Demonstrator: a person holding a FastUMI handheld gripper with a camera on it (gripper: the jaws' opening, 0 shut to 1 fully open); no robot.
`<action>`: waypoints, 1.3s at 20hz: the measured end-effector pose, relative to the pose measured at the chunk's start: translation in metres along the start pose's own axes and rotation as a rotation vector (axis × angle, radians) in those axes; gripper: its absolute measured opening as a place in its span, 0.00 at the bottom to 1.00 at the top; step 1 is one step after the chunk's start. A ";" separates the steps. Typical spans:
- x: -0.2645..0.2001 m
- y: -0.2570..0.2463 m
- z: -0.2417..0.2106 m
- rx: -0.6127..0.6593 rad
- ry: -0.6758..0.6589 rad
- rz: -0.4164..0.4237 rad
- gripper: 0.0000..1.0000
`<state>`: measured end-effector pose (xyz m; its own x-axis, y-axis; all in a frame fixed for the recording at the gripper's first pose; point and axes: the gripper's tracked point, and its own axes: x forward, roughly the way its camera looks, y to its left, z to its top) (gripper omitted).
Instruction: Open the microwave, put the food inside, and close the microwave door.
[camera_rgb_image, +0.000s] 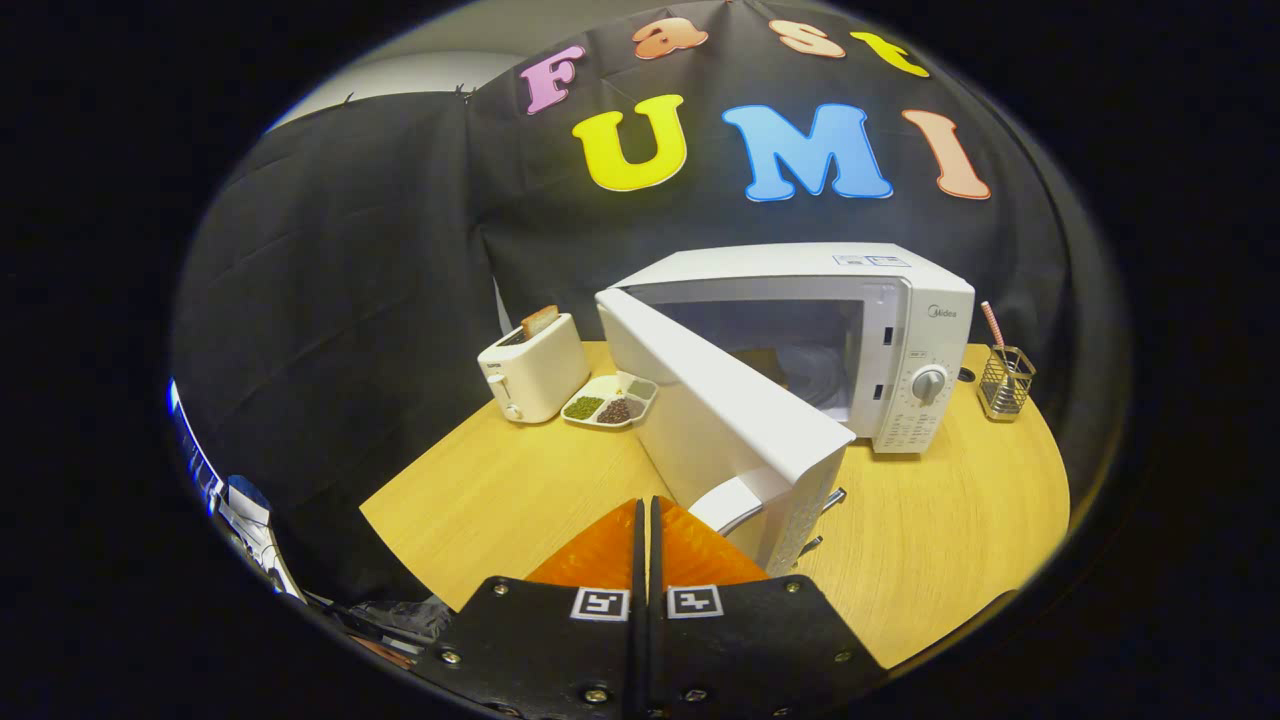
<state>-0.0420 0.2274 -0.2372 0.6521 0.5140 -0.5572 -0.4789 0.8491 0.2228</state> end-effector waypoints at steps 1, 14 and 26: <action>0.004 -0.009 0.002 0.001 0.002 -0.011 0.00; 0.061 -0.104 0.027 0.006 0.018 -0.152 0.00; 0.107 -0.162 0.052 0.022 0.001 -0.289 0.00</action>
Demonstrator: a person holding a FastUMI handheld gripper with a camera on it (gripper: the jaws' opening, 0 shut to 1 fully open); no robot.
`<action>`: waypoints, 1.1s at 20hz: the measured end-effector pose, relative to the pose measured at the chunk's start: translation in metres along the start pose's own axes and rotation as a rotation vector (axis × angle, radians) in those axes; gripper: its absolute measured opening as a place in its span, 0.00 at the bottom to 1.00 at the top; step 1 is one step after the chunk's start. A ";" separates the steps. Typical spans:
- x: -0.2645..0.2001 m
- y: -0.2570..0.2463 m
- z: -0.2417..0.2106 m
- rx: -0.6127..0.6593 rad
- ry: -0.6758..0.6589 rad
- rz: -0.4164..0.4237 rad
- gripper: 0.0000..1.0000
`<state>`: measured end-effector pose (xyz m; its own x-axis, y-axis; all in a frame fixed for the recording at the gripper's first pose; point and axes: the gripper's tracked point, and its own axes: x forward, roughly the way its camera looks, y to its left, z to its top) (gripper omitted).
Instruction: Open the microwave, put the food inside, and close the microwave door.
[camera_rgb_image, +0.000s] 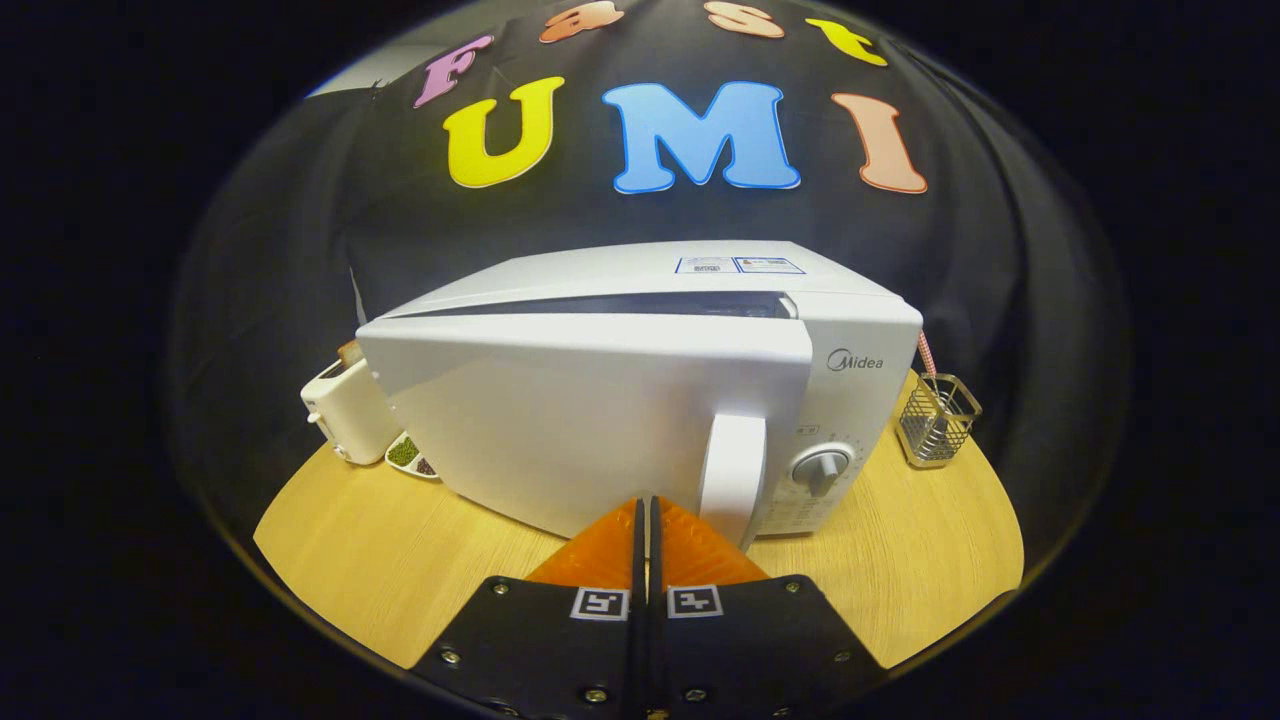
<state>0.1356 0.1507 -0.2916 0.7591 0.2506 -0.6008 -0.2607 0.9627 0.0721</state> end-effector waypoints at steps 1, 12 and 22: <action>0.005 -0.002 0.004 0.006 -0.001 -0.010 0.00; 0.039 -0.006 0.016 0.086 0.010 -0.082 0.00; -0.006 -0.014 0.034 0.029 -0.077 -0.131 0.00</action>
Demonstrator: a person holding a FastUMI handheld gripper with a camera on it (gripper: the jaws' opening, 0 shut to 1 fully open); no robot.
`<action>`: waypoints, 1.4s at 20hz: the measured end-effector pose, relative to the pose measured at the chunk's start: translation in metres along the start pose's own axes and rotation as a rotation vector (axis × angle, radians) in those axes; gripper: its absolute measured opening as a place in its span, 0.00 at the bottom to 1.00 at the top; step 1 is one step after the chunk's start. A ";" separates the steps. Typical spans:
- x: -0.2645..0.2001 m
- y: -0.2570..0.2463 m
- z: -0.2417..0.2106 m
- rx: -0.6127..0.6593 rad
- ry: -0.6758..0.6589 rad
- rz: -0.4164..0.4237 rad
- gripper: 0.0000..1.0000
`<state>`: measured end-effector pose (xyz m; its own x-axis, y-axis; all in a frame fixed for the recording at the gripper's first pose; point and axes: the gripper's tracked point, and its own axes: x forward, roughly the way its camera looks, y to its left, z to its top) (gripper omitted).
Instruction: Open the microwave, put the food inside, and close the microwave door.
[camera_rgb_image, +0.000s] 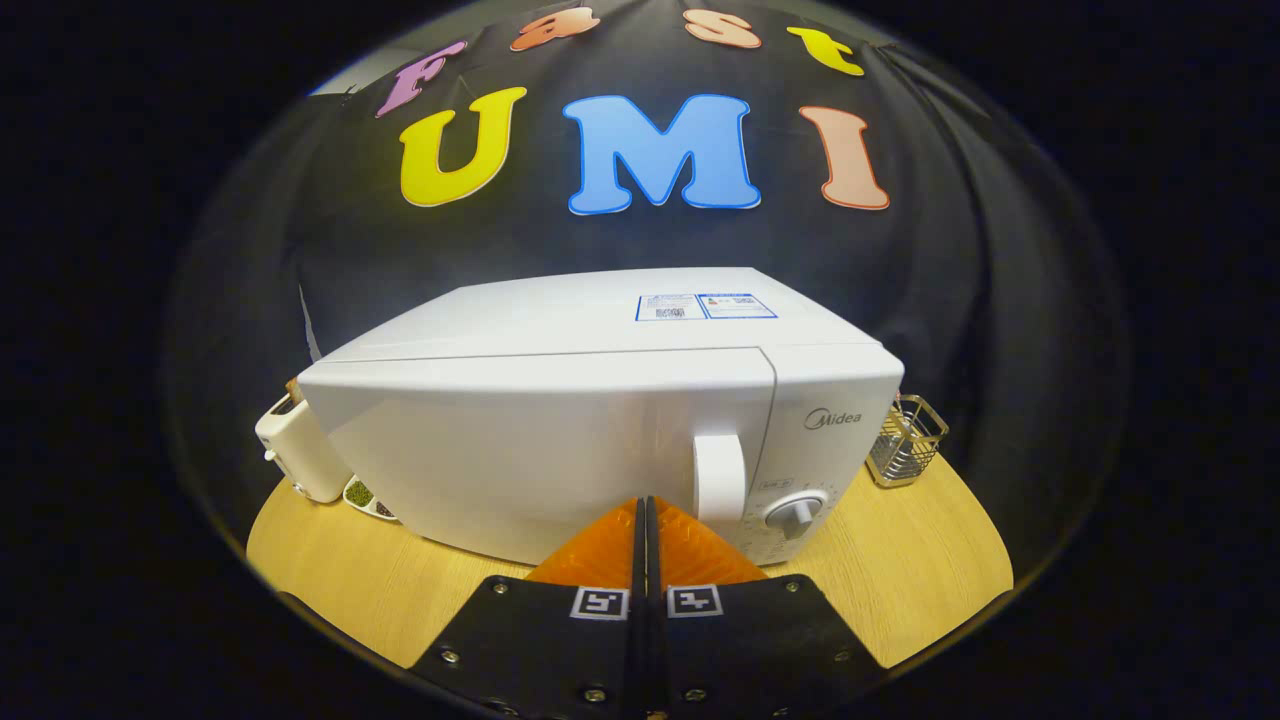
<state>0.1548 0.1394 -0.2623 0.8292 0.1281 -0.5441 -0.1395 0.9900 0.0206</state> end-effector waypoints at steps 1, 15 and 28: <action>-0.011 -0.003 0.003 0.001 -0.016 -0.003 0.00; -0.194 0.018 0.052 -0.065 -0.268 0.056 0.15; -0.283 -0.001 0.055 -0.069 -0.443 -0.001 0.99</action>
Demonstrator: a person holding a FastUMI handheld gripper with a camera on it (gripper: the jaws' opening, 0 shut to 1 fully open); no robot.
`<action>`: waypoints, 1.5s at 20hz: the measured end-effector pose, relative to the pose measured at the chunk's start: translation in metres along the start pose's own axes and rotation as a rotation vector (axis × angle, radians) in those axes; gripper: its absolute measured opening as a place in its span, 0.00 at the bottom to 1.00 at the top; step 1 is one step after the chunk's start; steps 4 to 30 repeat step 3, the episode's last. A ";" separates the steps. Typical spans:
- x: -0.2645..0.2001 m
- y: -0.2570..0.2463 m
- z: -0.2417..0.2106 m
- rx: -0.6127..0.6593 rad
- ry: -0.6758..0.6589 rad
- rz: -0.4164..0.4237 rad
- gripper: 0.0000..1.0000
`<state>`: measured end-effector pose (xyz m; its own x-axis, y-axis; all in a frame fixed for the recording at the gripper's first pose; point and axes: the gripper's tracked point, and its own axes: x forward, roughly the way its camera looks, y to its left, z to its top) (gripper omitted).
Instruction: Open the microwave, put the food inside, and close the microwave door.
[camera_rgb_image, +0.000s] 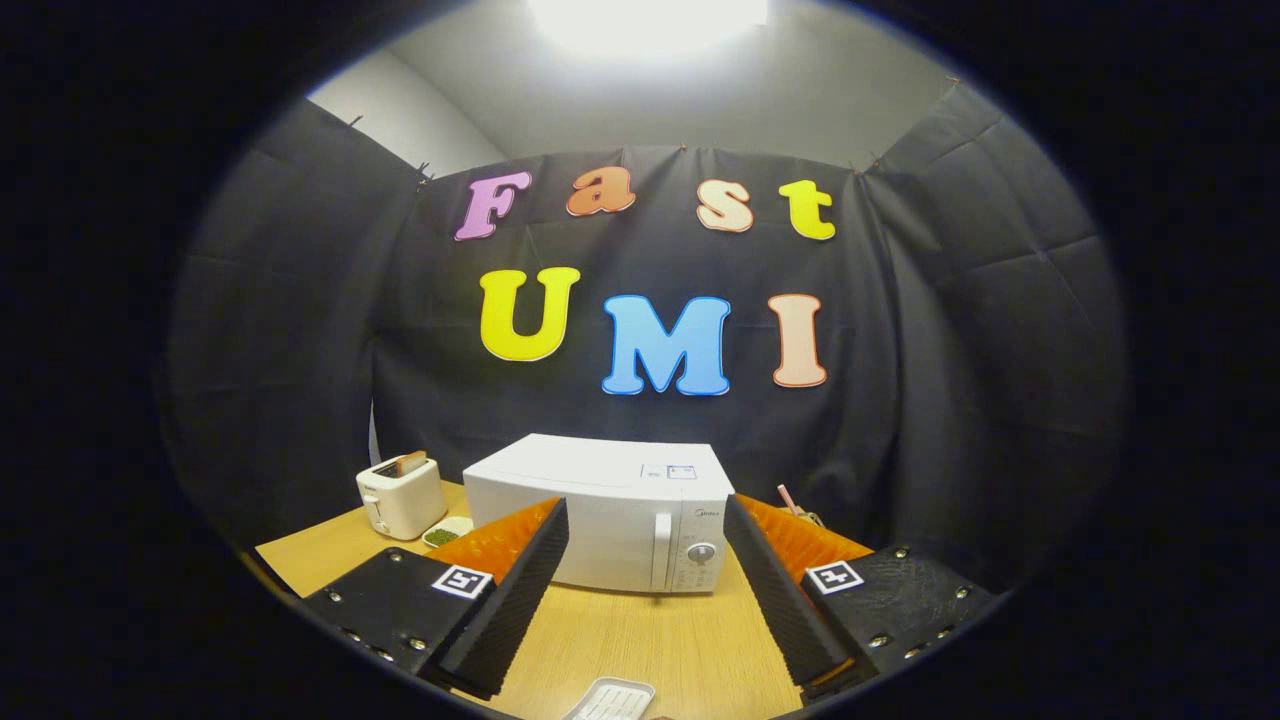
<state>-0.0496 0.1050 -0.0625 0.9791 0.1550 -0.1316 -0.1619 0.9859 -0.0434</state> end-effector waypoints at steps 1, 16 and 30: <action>-0.002 -0.003 -0.001 0.014 0.003 -0.007 0.98; -0.004 -0.006 -0.002 0.048 0.002 -0.016 0.98; -0.004 -0.006 -0.002 0.048 0.002 -0.016 0.98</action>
